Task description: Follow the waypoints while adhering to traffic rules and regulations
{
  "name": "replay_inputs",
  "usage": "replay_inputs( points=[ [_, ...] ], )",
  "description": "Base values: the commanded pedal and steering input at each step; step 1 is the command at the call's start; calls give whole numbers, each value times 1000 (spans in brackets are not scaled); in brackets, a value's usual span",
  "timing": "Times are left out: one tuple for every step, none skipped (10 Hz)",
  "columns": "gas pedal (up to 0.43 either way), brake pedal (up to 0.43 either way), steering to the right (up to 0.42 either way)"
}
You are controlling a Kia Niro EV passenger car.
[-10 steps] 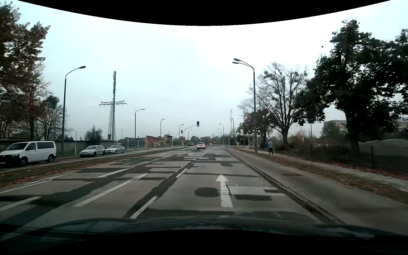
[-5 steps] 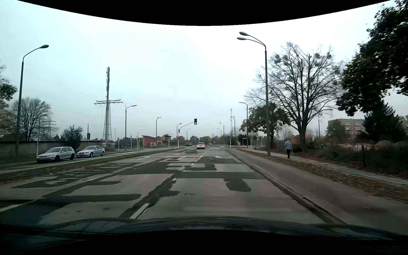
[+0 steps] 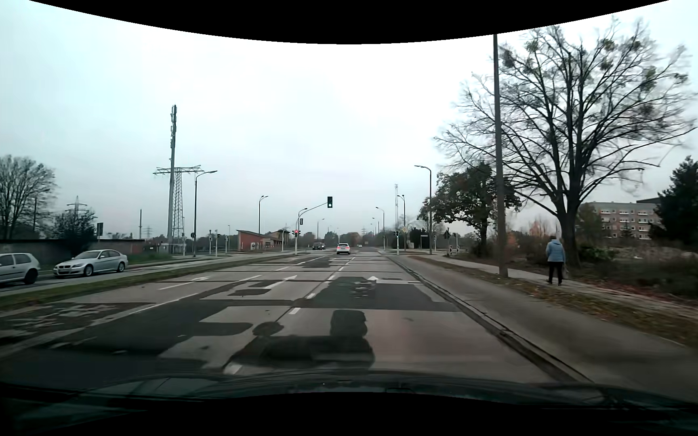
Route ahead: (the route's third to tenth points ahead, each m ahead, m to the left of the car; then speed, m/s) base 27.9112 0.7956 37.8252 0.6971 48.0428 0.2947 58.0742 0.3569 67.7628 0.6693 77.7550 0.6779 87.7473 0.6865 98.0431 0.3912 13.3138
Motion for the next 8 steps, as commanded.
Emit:
replay_inputs(
  points=[
    [157,0,0],
    [157,0,0],
    [157,0,0],
    [157,0,0],
    [157,0,0],
    [169,0,0],
    [169,0,0],
    [169,0,0]
  ],
)
